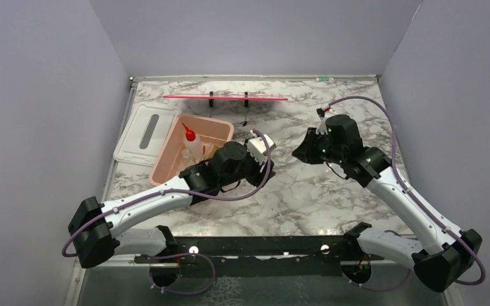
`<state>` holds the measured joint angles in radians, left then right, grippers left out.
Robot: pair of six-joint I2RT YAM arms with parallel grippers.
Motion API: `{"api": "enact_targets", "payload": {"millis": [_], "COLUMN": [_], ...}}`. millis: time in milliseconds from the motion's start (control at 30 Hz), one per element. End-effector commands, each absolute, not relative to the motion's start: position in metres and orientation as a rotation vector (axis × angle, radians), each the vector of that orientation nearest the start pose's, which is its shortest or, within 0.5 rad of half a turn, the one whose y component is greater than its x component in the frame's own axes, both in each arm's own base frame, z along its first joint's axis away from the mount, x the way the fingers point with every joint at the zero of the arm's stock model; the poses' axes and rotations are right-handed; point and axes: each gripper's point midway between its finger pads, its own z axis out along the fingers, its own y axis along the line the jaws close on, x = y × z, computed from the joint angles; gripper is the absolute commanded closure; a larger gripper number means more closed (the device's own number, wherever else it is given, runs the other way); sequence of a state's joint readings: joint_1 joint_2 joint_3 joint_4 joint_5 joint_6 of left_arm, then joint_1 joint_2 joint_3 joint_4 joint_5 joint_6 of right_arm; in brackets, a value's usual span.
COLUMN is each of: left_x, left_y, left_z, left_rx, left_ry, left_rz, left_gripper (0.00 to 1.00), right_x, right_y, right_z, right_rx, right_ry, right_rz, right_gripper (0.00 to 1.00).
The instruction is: Organize the chemistry lab equipment
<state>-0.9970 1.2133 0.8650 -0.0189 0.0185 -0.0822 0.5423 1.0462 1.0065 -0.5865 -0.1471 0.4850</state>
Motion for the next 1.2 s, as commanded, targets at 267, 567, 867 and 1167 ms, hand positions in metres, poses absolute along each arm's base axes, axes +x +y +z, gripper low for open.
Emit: {"api": "enact_targets", "payload": {"millis": [267,567,867,1167], "left_x": [0.200,0.198,0.198,0.199], "left_y": [-0.291,-0.283,-0.284,-0.284], "left_z": [0.269,0.271,0.268,0.267], "left_rx": [0.668,0.647,0.647,0.644], "left_ry": [1.755,1.732,1.743,1.743], "left_rz": [-0.737,-0.726,-0.732,-0.728], "left_gripper": [0.37,0.37,0.37,0.37], "right_x": [0.290,0.312,0.328,0.337], "right_y": [0.112,0.102,0.096,0.095], "right_z": [0.166,0.134,0.117,0.099], "right_rx": [0.200,0.250,0.278,0.280], "right_ry": [2.269,2.282,2.301,2.350], "right_rz": [0.045,-0.091,-0.075,-0.038], "right_gripper": [0.93,0.93,0.93,0.93]}}
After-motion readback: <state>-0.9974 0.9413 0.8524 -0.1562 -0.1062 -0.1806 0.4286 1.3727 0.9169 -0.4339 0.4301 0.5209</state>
